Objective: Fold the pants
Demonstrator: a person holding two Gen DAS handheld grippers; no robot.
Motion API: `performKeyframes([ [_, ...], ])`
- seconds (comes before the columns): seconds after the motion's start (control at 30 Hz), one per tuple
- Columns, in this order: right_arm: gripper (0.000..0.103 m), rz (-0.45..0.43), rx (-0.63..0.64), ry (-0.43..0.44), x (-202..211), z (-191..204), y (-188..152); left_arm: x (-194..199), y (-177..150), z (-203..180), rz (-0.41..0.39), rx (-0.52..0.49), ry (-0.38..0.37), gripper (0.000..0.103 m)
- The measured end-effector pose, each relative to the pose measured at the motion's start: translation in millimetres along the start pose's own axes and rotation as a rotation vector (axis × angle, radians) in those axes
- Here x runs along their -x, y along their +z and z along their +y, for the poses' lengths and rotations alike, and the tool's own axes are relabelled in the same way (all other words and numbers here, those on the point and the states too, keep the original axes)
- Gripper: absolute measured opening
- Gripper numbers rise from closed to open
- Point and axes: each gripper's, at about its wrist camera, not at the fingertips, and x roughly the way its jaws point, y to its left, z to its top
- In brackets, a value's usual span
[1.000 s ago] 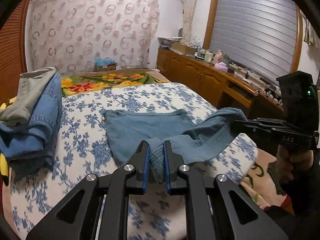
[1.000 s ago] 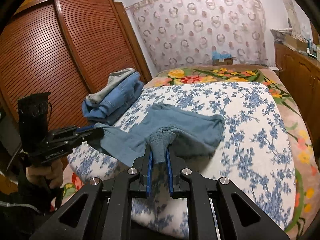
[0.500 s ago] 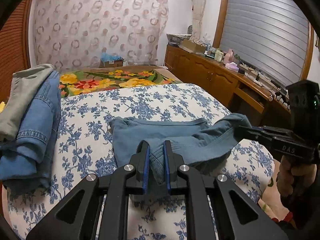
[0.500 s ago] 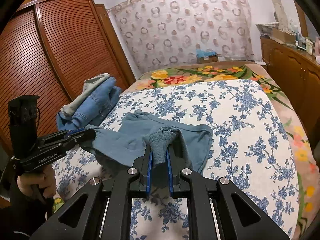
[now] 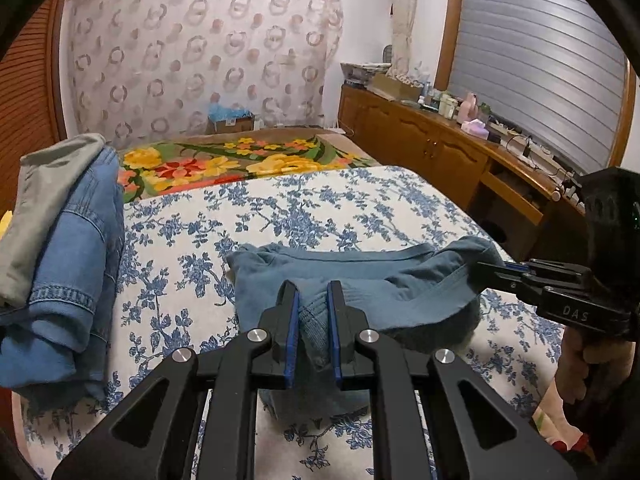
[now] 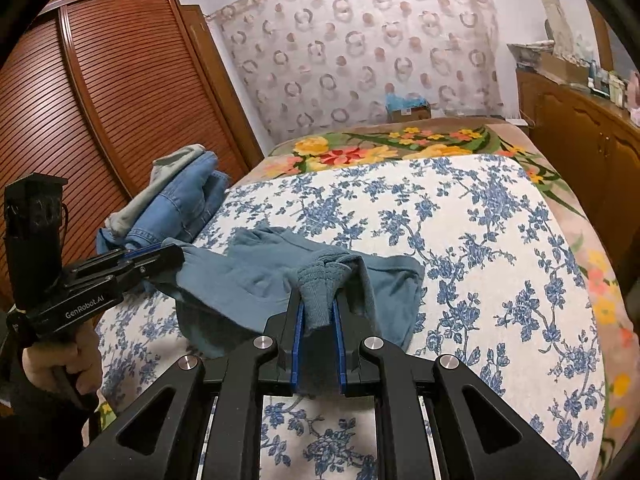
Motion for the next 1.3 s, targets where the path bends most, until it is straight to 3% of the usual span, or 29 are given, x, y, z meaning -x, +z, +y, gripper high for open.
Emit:
performKeyframes([
  [0.17, 0.012, 0.016, 0.008, -0.018, -11.8, -2.0, 4.0, -9.1, 2.1, 0.1, 0.011, -0.005, 0.017, 0.015],
  [0.3, 0.020, 0.003, 0.066, -0.073, -11.8, 7.0, 2.2, -10.8, 0.3, -3.4, 0.016, -0.019, 0.036, 0.018],
  [0.4, 0.031, -0.020, 0.096, -0.094, -5.8, 10.7, -0.6, -7.2, -2.7, -3.3, 0.010, -0.017, 0.045, 0.036],
  [0.43, 0.039, -0.030, 0.103, -0.098, -3.1, 11.1, -1.1, -5.7, -3.7, -2.1, 0.007, -0.013, 0.047, 0.051],
  [0.47, 0.042, -0.036, 0.106, -0.103, -0.1, 10.6, -1.8, -2.8, -5.3, -0.2, -0.001, -0.005, 0.047, 0.055],
  [0.67, 0.043, -0.042, 0.097, -0.116, 19.5, -2.2, -13.8, 10.1, -21.7, 6.7, 0.018, 0.013, 0.034, 0.055],
  [0.87, 0.043, 0.060, 0.102, -0.087, 16.8, -11.5, -32.2, 7.4, -46.9, 12.1, 0.086, 0.020, 0.033, 0.055],
  [1.07, 0.043, 0.123, 0.073, -0.084, 0.2, -15.9, -29.8, -8.6, -56.5, 8.6, 0.150, 0.001, 0.010, 0.055],
  [1.3, 0.043, 0.180, 0.084, -0.070, -18.9, -14.8, -26.0, -26.6, -59.0, 9.6, 0.197, -0.003, 0.000, 0.041],
])
